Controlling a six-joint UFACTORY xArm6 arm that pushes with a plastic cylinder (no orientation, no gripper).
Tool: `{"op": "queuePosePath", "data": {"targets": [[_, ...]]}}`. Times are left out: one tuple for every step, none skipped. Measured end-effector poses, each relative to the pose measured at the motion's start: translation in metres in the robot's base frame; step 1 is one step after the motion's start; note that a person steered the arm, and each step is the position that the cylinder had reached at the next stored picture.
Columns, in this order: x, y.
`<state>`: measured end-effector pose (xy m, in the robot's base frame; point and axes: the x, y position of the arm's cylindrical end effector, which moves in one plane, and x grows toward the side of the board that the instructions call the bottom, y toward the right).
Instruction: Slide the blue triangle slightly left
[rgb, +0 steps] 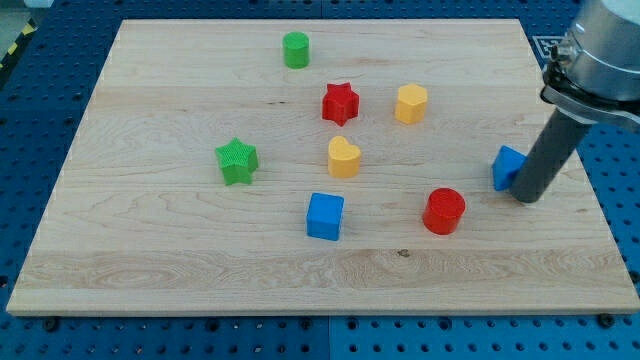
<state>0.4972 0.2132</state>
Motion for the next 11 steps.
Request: {"op": "queuePosePath", "data": {"targets": [[-0.003, -0.011], [-0.001, -0.005], [0.004, 0.027], [-0.022, 0.040], [-0.034, 0.040], [-0.034, 0.037], [-0.033, 0.024], [-0.030, 0.002], [-0.029, -0.027], [-0.029, -0.042], [-0.054, -0.026]]}}
